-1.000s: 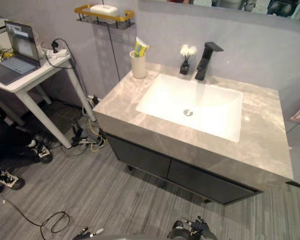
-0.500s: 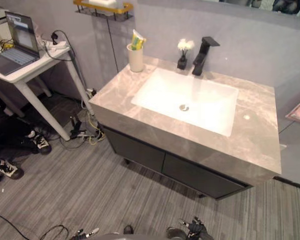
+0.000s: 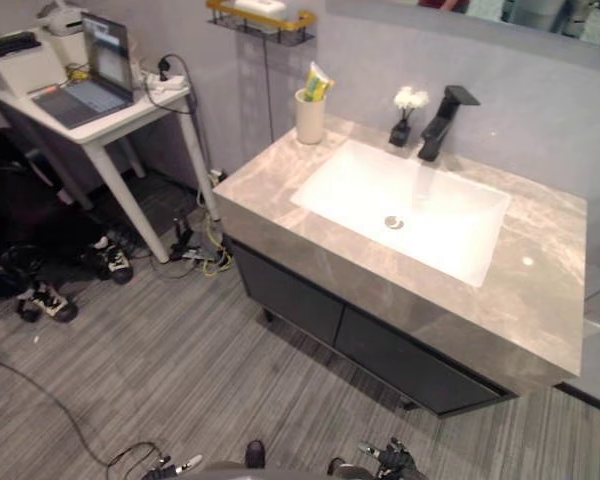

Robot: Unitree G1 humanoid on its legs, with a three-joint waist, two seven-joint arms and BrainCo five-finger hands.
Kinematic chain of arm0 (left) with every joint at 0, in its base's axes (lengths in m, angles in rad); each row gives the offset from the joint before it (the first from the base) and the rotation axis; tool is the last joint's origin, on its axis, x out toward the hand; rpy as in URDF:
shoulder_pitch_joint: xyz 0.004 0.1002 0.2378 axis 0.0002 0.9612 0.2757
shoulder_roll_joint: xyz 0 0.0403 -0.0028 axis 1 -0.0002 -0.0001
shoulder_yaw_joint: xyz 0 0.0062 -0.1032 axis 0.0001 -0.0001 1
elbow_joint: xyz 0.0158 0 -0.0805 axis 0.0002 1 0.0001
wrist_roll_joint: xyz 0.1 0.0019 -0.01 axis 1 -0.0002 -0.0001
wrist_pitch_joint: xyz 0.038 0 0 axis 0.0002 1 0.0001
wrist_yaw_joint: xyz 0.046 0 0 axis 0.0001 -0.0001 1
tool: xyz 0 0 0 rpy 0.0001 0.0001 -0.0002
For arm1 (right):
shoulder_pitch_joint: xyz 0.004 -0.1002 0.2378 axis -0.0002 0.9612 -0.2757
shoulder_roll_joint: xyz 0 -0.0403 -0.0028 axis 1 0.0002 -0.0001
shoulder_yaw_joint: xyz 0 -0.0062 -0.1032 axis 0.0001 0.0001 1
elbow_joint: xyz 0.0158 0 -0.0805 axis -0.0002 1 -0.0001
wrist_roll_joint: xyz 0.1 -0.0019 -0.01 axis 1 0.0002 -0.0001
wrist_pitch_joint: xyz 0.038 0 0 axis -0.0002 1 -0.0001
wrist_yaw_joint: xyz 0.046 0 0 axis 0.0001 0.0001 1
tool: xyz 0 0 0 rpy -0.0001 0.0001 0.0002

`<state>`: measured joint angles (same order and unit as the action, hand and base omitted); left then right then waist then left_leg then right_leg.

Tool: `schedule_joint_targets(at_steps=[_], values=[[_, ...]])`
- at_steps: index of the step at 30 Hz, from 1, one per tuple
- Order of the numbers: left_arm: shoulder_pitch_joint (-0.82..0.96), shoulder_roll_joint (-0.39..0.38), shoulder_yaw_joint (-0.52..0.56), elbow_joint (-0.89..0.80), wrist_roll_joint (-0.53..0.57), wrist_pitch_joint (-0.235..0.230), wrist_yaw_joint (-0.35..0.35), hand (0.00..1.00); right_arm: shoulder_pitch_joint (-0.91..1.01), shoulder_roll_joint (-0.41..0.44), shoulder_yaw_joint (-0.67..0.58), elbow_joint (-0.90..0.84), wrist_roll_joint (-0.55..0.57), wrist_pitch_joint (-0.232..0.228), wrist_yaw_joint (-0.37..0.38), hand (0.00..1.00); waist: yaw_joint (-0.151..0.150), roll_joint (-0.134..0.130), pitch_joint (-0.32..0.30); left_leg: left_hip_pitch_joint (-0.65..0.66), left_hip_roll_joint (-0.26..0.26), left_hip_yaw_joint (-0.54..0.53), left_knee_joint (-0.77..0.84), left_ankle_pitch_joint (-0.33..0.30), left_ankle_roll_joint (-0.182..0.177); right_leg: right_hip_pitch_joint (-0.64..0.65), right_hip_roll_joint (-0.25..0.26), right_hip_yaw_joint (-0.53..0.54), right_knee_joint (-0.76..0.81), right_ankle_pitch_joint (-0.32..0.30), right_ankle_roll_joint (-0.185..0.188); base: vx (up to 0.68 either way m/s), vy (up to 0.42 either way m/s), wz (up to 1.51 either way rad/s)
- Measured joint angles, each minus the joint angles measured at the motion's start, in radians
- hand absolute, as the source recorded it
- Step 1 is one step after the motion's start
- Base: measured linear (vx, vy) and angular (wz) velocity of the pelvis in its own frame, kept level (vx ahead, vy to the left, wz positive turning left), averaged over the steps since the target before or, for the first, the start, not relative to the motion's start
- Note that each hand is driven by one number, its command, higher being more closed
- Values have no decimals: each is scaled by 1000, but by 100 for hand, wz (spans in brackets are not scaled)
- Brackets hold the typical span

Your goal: Organize washtable

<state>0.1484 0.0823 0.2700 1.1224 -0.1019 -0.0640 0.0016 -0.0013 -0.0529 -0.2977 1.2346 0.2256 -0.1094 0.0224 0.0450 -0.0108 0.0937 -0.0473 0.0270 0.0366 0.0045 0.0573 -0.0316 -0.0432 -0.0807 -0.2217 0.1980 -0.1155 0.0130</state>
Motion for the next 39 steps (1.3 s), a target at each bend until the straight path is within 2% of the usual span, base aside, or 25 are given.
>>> schedule_joint_targets(at_steps=[1,2,3,4,5,6,7,8,9,10,11,12,14,16,17,23,27,30,33,34,36,38,39], values=[[0,0,1,0,-1,0,1,0,-7,-2,-1,0,-1,0,0,0,-2,-6,-2,-12,-2,-10,-13,12,-13,-15,-10,-20,12,-9,-9,-89,-8,59],[-6,5,21,-1,-4,1,0,0,-15,6,-17,1,-1,0,0,0,0,-20,14,-27,10,44,24,-14,10,-32,-31,-53,15,-3,-23,-87,27,64],[-18,4,50,-2,-5,5,0,0,-30,10,-49,-1,-1,-1,-1,0,0,-28,37,-86,48,170,274,-117,40,-27,-56,-77,32,2,-21,-82,35,52],[-14,4,53,-2,-5,8,1,0,-31,6,-51,-3,0,-1,-1,0,1,-30,40,-99,66,220,383,-154,48,-19,-64,-92,32,2,-21,-61,19,56],[-6,2,57,-3,-6,8,4,0,-26,4,-51,-8,0,-1,-1,0,-1,-28,37,-87,106,300,532,-198,47,1,-78,-120,27,5,-17,-7,75,66],[-5,2,56,-1,-6,10,4,0,-8,2,-58,-12,0,-1,-1,0,-5,-22,34,-55,153,365,612,-226,39,15,-86,-152,22,7,-13,3,70,72],[-7,2,52,0,-5,10,3,0,-6,3,-62,-14,0,-1,-1,0,-8,-20,33,-34,175,389,621,-236,29,21,-89,-167,18,11,-7,26,183,91],[-9,5,50,11,1,13,0,0,9,3,-79,-19,0,-1,-1,0,-12,-2,20,-11,200,422,554,-254,-15,23,-91,-199,12,20,9,31,196,102],[-9,-5,47,11,4,17,0,0,17,3,-114,-23,0,1,-2,0,-27,2,9,14,153,443,411,-264,-40,15,-86,-219,-8,33,36,31,196,109],[-7,0,45,11,6,17,1,0,21,11,-118,-23,0,3,-1,0,-32,-2,2,36,124,433,333,-258,-33,13,-84,-219,-34,45,43,28,163,102],[-9,2,40,12,9,18,1,0,32,19,-122,-20,0,3,-1,0,-30,-2,-1,69,77,416,185,-233,7,19,-74,-218,-87,72,49,23,128,83],[-8,8,41,12,10,19,1,0,32,34,-139,-16,0,4,-1,0,-31,-13,-9,77,40,392,115,-182,2,29,-78,-211,-134,101,44,33,134,73],[-7,8,38,13,18,21,1,0,32,36,-139,-10,0,4,-1,0,-27,-16,-13,87,18,365,80,-167,13,53,-83,-218,-170,121,61,19,60,46],[-7,8,36,14,29,21,1,0,29,37,-139,-11,-1,3,0,0,-29,-6,-16,92,3,344,55,-148,18,58,-92,-229,-168,122,59,-2,38,32],[-11,8,33,14,34,18,1,0,28,34,-139,-12,-1,2,-1,0,-30,-12,-23,93,-6,331,29,-132,24,57,-95,-240,-166,122,60,-19,12,31],[-7,3,7,19,34,11,2,0,29,20,-133,-10,-4,3,-1,0,-30,10,-25,113,-27,264,-98,-39,23,57,-92,-305,-160,126,57,-60,-31,31],[-7,2,7,21,34,10,2,0,23,10,-104,-10,-17,3,0,0,-29,8,-21,112,-32,211,-103,-21,37,74,-106,-348,-133,119,49,-94,-15,41],[-8,2,3,22,34,10,1,0,22,4,-83,-10,-31,3,0,0,-32,0,-15,116,-49,154,-107,-14,47,76,-153,-389,-48,84,57,-111,35,52],[-8,4,-4,22,34,10,1,0,21,3,-62,-11,-31,3,1,0,-32,-4,2,121,-64,97,-107,-9,62,75,-201,-398,54,74,51,-79,57,69],[-7,5,-5,23,35,10,1,0,19,3,-56,-11,-31,3,0,0,-32,-3,7,126,-65,91,-107,-9,63,72,-209,-385,81,75,51,-88,85,57],[3,13,-8,21,36,10,1,0,19,7,-30,-34,-31,1,2,0,-33,-5,18,134,-66,61,-107,-9,64,43,-216,-264,170,79,45,-88,76,50],[22,32,-23,21,35,10,2,0,22,17,4,-34,-31,2,4,0,-31,-33,18,131,-59,42,-107,-9,64,18,-181,-98,206,79,45,-59,24,41],[27,36,-23,21,35,10,2,0,23,20,4,-34,-30,2,3,0,-31,-40,19,131,-57,39,-107,-9,64,19,-173,-65,205,79,46,-46,-9,27]])
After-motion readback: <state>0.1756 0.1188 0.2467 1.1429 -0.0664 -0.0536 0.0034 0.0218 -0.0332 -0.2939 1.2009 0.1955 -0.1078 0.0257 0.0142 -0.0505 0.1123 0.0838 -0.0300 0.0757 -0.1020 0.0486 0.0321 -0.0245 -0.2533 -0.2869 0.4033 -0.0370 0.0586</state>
